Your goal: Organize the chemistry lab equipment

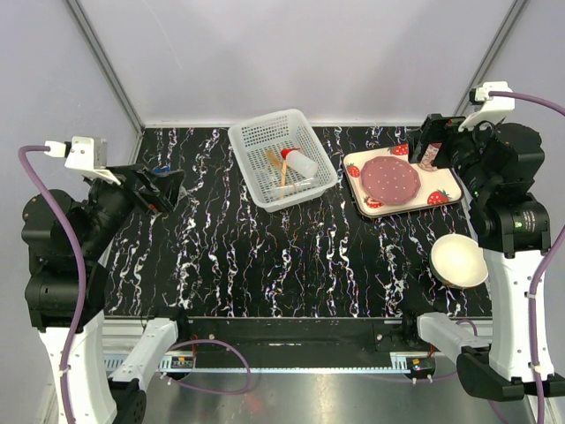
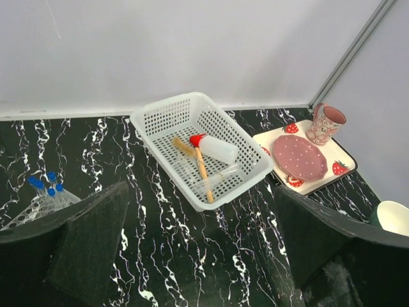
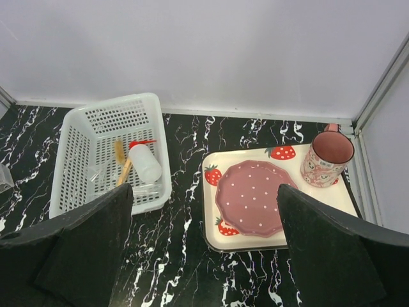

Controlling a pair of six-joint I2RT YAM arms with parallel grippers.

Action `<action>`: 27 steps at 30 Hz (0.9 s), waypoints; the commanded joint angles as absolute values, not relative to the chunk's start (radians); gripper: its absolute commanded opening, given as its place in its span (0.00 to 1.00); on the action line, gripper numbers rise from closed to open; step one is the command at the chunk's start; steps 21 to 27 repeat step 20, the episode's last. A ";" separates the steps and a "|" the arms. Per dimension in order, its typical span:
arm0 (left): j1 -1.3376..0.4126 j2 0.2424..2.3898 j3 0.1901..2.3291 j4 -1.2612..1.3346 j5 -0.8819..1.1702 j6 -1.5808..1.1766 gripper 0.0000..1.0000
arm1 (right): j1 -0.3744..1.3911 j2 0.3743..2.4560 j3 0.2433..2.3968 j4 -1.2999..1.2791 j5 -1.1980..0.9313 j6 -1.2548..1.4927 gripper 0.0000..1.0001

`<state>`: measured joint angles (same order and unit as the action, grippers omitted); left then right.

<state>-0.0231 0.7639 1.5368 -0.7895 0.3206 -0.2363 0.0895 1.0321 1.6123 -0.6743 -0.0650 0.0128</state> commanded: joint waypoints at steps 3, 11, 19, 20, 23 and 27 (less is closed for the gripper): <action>-0.021 0.765 1.523 -0.792 0.314 -0.253 0.99 | 0.083 1.019 1.663 -0.701 -0.081 0.005 1.00; -0.021 0.773 1.526 -0.793 0.342 -0.249 0.99 | 0.083 1.006 1.657 -0.707 -0.077 0.017 1.00; -0.021 0.772 1.525 -0.804 0.345 -0.226 0.99 | 0.081 1.014 1.684 -0.713 -0.049 0.005 1.00; -0.023 0.772 1.525 -0.802 0.345 -0.224 0.99 | 0.078 1.017 1.689 -0.713 -0.057 0.005 1.00; -0.023 0.772 1.525 -0.802 0.345 -0.224 0.99 | 0.078 1.017 1.689 -0.713 -0.057 0.005 1.00; -0.023 0.772 1.525 -0.802 0.345 -0.224 0.99 | 0.078 1.017 1.689 -0.713 -0.057 0.005 1.00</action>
